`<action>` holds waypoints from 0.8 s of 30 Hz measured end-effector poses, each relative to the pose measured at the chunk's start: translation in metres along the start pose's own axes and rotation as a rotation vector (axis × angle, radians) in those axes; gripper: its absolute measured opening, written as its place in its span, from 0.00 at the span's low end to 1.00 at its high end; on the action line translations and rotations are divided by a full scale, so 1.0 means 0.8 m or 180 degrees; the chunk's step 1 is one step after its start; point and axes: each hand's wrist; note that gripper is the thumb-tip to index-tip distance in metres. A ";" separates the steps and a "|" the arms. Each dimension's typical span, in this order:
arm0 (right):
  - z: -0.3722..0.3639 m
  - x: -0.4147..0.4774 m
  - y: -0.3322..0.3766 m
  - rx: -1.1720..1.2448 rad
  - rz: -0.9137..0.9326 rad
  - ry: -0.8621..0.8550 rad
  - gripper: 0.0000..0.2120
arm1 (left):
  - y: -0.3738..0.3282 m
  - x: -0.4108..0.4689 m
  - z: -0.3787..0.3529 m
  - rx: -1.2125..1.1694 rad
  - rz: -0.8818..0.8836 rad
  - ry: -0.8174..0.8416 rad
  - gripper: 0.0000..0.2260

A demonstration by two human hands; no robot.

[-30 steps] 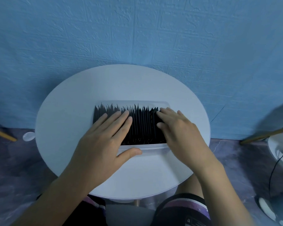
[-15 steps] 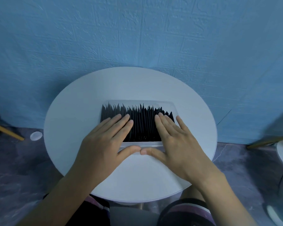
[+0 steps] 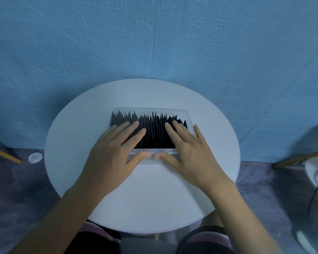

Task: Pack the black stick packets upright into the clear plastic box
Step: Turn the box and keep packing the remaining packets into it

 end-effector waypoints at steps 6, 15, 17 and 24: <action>-0.002 0.001 -0.002 0.0048 0.0005 -0.0032 0.43 | 0.003 0.000 -0.004 -0.0149 -0.0005 -0.0102 0.31; -0.002 0.011 -0.015 0.0397 -0.0315 0.0014 0.48 | 0.013 0.007 -0.006 -0.0150 0.0376 -0.0043 0.36; 0.001 0.020 -0.015 0.0558 -0.0510 0.0018 0.47 | 0.019 0.015 -0.010 -0.0298 0.0514 -0.0012 0.36; 0.001 0.047 -0.024 0.0663 -0.1074 0.0226 0.52 | 0.031 0.040 -0.028 -0.0331 0.1031 -0.0034 0.40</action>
Point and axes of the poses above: each hand's wrist, its own x-axis towards the middle knuckle, its own z-axis out of the back of the hand, y = z × x, and after that the axes turned 9 degrees about -y, right-handed
